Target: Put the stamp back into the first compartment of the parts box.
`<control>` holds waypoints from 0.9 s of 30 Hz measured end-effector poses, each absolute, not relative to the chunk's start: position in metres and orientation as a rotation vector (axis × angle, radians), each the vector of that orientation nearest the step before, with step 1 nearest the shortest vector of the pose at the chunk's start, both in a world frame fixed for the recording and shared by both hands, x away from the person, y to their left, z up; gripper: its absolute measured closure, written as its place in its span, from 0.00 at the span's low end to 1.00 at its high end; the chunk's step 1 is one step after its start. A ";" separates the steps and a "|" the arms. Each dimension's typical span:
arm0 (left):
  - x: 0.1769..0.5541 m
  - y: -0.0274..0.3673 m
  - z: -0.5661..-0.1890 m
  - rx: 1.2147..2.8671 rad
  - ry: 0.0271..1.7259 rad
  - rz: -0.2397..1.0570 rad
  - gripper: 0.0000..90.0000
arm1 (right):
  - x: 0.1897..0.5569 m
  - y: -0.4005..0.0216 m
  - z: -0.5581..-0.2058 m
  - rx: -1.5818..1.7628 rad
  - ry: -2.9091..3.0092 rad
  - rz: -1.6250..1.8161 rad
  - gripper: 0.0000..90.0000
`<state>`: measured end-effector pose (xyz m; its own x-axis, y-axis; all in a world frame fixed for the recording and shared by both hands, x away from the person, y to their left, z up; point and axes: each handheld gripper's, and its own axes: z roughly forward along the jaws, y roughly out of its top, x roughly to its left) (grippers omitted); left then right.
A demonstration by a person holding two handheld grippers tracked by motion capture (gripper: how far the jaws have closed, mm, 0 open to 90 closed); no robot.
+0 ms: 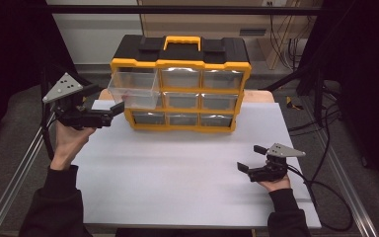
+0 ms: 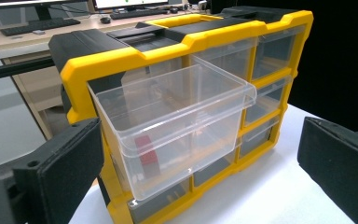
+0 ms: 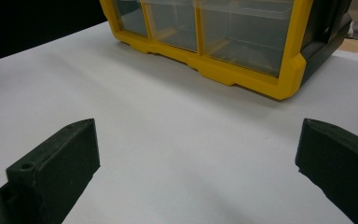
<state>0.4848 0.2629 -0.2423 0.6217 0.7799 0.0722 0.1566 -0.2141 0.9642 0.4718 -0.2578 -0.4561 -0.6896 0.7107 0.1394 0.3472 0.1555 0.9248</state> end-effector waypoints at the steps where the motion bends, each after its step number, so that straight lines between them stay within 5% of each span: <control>1: 0.484 0.263 -0.244 1.715 0.770 0.690 0.00 | 0.472 -0.258 -0.456 1.016 2.110 1.546 0.00; 27: 0.472 0.258 -0.271 1.735 0.752 0.653 0.00 | 0.472 -0.258 -0.456 1.021 2.109 1.544 0.00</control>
<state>0.4716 0.2581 -0.2707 0.6486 0.7588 0.0595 0.1651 -0.2166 0.9622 0.4715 -0.2577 -0.4561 -0.6869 0.7128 0.1417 0.3505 0.1542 0.9238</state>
